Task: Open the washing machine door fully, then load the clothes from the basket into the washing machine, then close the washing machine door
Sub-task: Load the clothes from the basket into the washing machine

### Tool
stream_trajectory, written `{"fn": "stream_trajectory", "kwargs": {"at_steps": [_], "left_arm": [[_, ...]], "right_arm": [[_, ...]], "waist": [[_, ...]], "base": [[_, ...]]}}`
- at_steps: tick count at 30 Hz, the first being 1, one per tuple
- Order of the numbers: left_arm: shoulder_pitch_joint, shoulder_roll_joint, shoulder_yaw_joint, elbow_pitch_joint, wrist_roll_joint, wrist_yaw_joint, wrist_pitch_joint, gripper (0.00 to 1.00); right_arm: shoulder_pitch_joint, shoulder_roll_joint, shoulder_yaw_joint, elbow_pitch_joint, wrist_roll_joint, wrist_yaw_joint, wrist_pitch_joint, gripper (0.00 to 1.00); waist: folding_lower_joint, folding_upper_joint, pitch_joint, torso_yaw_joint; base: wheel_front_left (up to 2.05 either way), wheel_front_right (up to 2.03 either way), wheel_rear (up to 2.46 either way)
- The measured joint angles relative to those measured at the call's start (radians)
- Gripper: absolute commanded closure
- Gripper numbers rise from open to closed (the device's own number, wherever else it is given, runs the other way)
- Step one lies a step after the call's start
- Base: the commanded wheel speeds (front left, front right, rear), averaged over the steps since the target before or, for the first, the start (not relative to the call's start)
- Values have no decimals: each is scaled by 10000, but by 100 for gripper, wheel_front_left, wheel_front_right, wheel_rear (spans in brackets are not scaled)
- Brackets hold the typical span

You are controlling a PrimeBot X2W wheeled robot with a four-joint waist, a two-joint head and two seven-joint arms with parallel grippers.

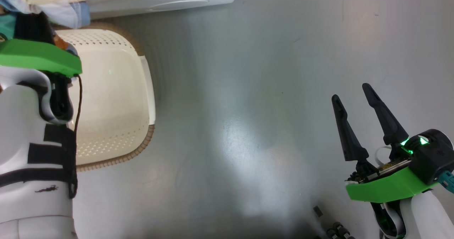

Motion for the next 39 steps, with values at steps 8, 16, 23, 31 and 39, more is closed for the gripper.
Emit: {"fn": "stream_trajectory", "kwargs": {"at_steps": [8, 16, 23, 31, 39], "left_arm": [[523, -255, 734, -1095, 167, 0, 35, 100], [1289, -357, 571, -2309, 278, 2, 17, 100], [1351, -173, 314, -3122, 453, 10, -29, 100], [-228, 387, 25, -1563, 688, 12, 79, 100], [-2306, 1043, 109, 732, 813, 130, 105, 100]], "right_arm": [[-94, 150, -6, 184, 36, 0, 0, 0], [-121, 337, 42, 349, 117, 0, 0, 0], [-200, 619, 157, 554, 221, 0, 0, 0], [-175, 828, 431, 763, 453, 0, 0, 0], [89, 895, 642, 943, 577, 0, 0, 0]], "waist": [[0, 0, -299, 208], [-1, 0, -707, 306], [0, 0, -932, 72], [0, 0, -1123, -535], [0, 0, -1280, -1283]], "base": [[0, 0, 0], [0, 0, 0], [0, 0, 0], [0, 0, 0], [0, 0, 0]]}}
